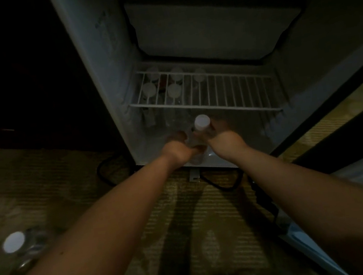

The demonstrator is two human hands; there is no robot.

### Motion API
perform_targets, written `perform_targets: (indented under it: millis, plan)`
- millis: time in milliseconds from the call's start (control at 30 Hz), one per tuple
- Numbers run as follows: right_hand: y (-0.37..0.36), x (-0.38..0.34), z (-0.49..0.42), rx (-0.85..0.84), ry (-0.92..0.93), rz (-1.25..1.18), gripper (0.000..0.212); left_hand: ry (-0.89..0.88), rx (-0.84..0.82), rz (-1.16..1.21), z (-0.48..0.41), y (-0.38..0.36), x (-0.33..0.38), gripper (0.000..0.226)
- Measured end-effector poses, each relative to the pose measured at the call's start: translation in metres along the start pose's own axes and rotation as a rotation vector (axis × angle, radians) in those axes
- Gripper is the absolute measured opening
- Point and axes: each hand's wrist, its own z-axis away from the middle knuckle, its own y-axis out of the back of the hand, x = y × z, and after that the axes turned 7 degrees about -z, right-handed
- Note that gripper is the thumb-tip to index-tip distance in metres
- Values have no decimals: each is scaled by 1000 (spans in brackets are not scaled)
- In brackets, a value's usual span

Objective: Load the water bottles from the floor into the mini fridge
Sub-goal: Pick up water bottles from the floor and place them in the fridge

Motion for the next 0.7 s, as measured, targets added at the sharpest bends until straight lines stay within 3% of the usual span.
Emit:
perform_targets:
  millis: [300, 467, 700]
  plan:
    - [-3, -6, -29, 120, 16, 22, 40, 137, 121, 122, -27, -13, 1, 55]
    - [-8, -7, -40, 189, -28, -171, 49, 151, 113, 244, -35, -16, 9, 36]
    - [-12, -4, -55, 227, -57, -225, 58, 190, 24, 506, -41, -13, 6, 61]
